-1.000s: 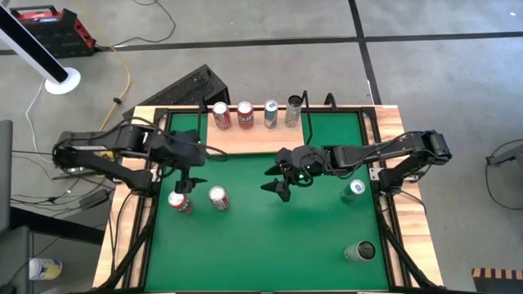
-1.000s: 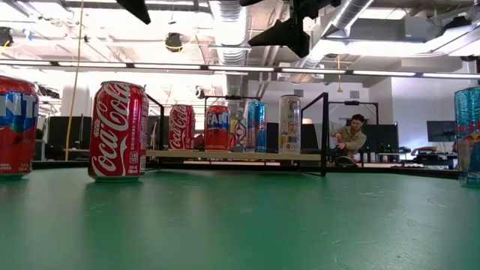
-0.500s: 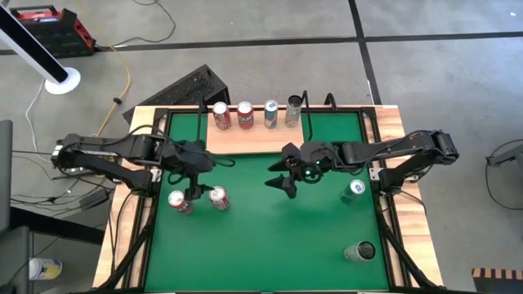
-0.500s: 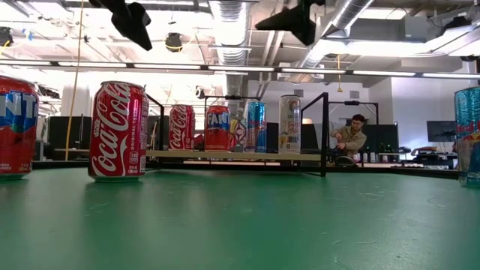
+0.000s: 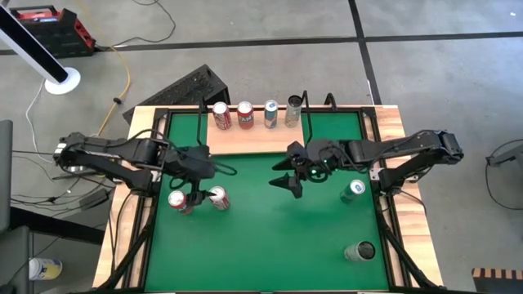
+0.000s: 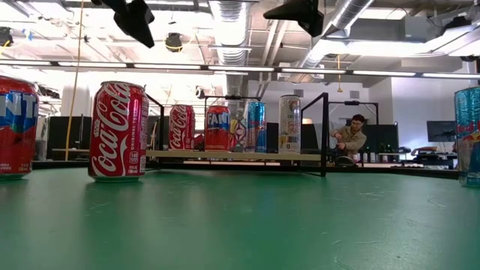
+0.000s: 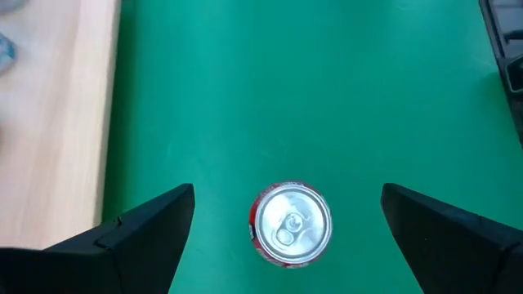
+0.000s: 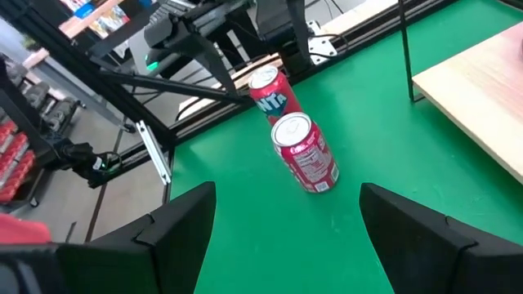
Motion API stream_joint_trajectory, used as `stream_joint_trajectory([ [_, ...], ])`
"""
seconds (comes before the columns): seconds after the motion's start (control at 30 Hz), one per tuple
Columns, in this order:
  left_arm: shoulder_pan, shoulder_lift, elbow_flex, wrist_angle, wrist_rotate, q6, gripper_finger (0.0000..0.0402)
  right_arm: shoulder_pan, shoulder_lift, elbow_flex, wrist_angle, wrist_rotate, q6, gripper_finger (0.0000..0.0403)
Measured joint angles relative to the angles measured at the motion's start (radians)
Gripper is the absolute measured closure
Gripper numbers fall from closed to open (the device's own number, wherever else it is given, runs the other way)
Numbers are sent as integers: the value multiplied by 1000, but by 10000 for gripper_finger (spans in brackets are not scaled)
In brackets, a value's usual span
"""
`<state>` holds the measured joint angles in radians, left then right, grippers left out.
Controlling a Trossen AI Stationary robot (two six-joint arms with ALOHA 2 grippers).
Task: Place canned beverage on shelf
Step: Put the red-black soda can on the shelf aligned with the other red-black soda can
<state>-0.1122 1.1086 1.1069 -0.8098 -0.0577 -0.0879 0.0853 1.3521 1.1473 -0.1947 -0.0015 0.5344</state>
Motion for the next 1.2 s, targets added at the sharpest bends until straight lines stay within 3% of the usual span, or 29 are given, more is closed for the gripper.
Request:
stream_joint_trajectory([
  [0.23,-76,-12,0,2,-111,-8,25,11,0,0,-10,3,-15,77],
  [0.43,-86,-12,-8,57,-133,-7,25,10,0,0,-10,4,-30,77],
  [0.67,-87,-98,-206,267,-88,-89,25,9,1,0,-10,4,-38,77],
  [0.93,-80,-155,-353,339,-100,-83,25,-21,1,0,-9,4,-38,77],
  [1.2,-80,-156,-423,467,-53,-98,25,-56,1,0,-6,3,-37,77],
])
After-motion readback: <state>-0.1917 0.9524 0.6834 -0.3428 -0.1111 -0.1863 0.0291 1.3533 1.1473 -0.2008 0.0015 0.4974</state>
